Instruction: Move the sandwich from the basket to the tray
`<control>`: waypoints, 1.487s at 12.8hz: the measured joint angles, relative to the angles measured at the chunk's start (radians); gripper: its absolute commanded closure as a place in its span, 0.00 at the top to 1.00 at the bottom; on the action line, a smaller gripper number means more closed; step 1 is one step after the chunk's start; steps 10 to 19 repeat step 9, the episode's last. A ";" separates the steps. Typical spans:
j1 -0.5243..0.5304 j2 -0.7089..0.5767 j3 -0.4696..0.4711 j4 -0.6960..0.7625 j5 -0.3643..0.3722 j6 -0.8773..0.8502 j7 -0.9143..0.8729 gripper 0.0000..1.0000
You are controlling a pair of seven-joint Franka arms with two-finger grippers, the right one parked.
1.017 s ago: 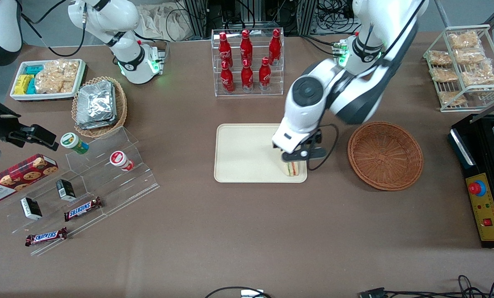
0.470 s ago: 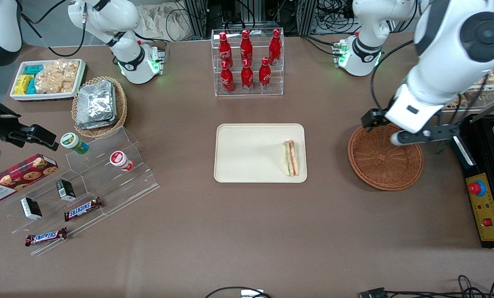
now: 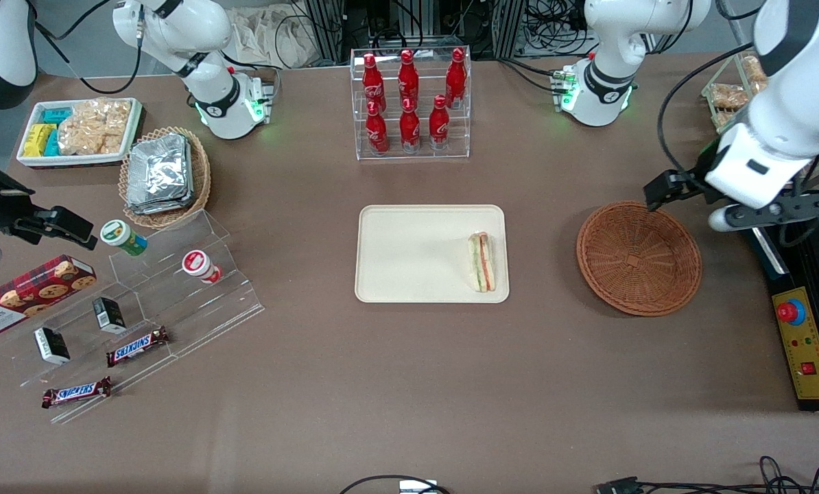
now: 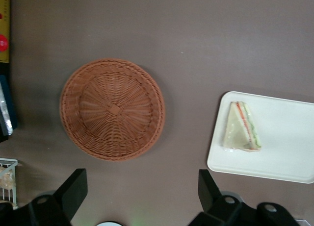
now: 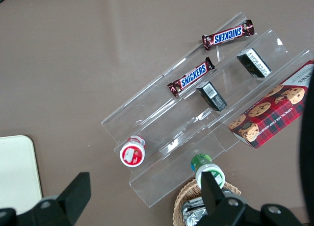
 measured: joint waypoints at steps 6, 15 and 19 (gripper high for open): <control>0.000 -0.063 0.057 -0.088 -0.006 0.047 0.040 1.00; 0.000 -0.063 0.057 -0.086 -0.006 0.047 0.040 1.00; 0.000 -0.063 0.057 -0.086 -0.006 0.047 0.040 1.00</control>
